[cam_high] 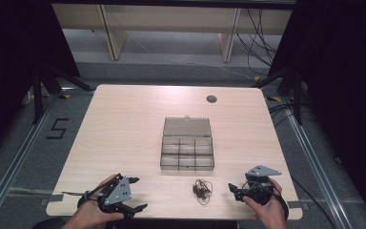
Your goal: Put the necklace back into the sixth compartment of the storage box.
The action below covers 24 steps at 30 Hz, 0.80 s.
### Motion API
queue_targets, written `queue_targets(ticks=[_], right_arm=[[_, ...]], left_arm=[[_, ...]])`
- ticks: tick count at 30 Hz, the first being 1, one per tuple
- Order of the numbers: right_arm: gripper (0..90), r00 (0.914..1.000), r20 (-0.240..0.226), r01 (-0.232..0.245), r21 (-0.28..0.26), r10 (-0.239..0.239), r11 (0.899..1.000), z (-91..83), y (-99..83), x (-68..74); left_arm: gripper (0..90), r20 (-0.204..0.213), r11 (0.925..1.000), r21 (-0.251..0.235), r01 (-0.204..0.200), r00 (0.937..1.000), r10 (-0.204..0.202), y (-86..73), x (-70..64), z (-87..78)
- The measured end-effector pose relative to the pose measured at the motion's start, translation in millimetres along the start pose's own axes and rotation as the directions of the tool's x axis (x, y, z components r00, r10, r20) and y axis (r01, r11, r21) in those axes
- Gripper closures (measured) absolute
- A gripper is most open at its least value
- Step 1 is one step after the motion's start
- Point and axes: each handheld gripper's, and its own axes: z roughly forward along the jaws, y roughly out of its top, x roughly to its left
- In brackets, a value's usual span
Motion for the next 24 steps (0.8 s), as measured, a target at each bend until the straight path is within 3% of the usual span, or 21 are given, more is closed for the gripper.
queue_targets(ticks=[1,3,4,7,8,9,11,15,17,18,19,21,24], right_arm=[[22.1,0.9999,0.004,-0.013,0.01,0.013,1.0,-1.2,0.1,1.8],[22.0,0.999,-0.034,0.03,-0.006,-0.03,1.0,2.9,-0.2,-0.4],[22.0,0.9999,-0.012,0.011,0.004,-0.011,1.0,1.5,0.0,1.9],[21.6,0.9996,-0.023,0.015,0.012,-0.014,1.0,1.9,0.0,1.6],[21.0,0.9997,-0.019,-0.015,0.033,0.016,0.999,0.1,0.1,3.6],[20.7,0.9993,-0.036,-0.006,0.035,0.008,0.999,-0.7,0.5,2.6],[20.3,0.9998,-0.018,-0.003,0.03,0.003,1.0,-2.3,1.1,3.9],[19.3,0.9995,-0.03,0.014,0.043,-0.013,0.999,-6.7,3.9,6.5],[19.3,0.9987,-0.05,0.0,0.048,0.002,0.999,-9.1,6.5,9.2],[19.5,0.9985,-0.048,0.027,0.034,-0.026,0.999,-9.8,7.1,8.9],[19.3,0.9988,-0.047,0.015,0.045,-0.013,0.999,-11.3,7.8,11.2],[19.5,0.9967,-0.065,0.052,0.031,-0.049,0.998,-9.8,8.5,10.2],[19.4,0.9963,-0.067,0.057,0.048,-0.054,0.997,-11.8,10.7,14.0]], left_arm=[[15.7,0.0,1.0,-0.005,-0.001,1.0,0.001,0.1,0.1,-0.1],[15.7,-0.007,0.9999,-0.013,0.011,0.9999,-0.011,0.3,-0.8,-0.3],[15.7,-0.007,0.9999,-0.013,0.01,0.9999,-0.011,0.3,-0.7,-0.3],[15.8,-0.005,0.9999,-0.011,0.006,1.0,-0.006,0.3,-0.2,-0.4],[15.7,-0.006,1.0,0.003,-0.008,0.9999,0.008,0.4,0.6,-1.3],[15.7,-0.008,0.9999,0.008,-0.011,0.9999,0.011,0.4,0.7,-1.5],[15.7,0.001,1.0,0.0,0.0,1.0,0.0,0.3,0.0,-0.5],[15.7,0.001,1.0,0.0,0.0,1.0,0.0,0.1,-0.2,-0.1],[15.7,0.001,1.0,-0.001,0.001,1.0,-0.001,0.2,-0.5,0.0],[15.7,0.001,1.0,-0.002,-0.001,1.0,0.001,0.3,-0.6,-0.1],[15.7,-0.004,0.9998,0.006,-0.018,0.9998,0.018,0.6,0.6,-0.6],[15.7,-0.002,1.0,0.003,-0.008,1.0,0.008,0.4,0.1,-0.3],[15.7,-0.001,1.0,-0.003,0.003,1.0,-0.003,0.1,-1.1,0.2]])
